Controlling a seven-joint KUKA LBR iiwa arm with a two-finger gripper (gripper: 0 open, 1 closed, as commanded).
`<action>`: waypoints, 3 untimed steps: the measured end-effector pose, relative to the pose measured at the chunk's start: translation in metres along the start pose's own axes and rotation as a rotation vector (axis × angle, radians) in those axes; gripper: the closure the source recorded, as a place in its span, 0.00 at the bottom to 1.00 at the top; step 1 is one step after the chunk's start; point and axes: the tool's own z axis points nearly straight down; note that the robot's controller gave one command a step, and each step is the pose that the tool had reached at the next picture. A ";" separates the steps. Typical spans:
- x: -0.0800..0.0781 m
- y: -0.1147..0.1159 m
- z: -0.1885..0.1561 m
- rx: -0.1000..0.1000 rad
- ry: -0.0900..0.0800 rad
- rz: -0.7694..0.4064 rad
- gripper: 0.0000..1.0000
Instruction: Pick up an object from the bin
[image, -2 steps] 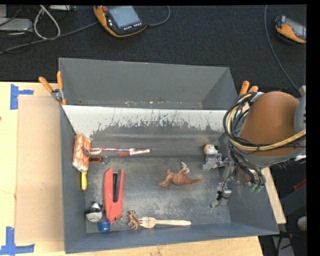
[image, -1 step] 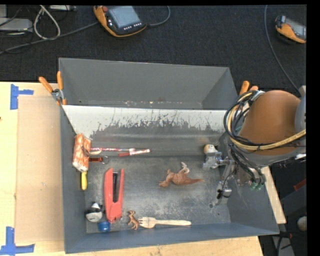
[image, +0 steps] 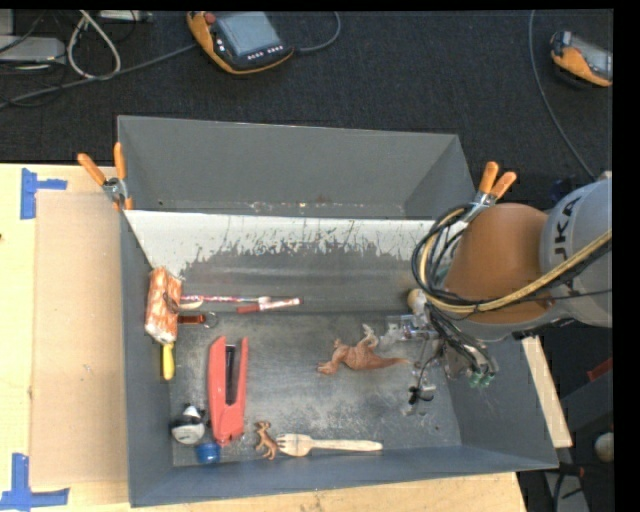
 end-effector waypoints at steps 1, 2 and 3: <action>-0.050 0.016 -0.006 0.001 -0.005 0.051 0.00; -0.046 0.017 0.021 0.000 0.002 0.000 0.00; -0.053 0.019 0.047 0.000 -0.015 0.065 1.00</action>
Offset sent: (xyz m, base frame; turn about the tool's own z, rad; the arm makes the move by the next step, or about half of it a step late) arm 0.0415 0.0197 -0.0298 -0.0116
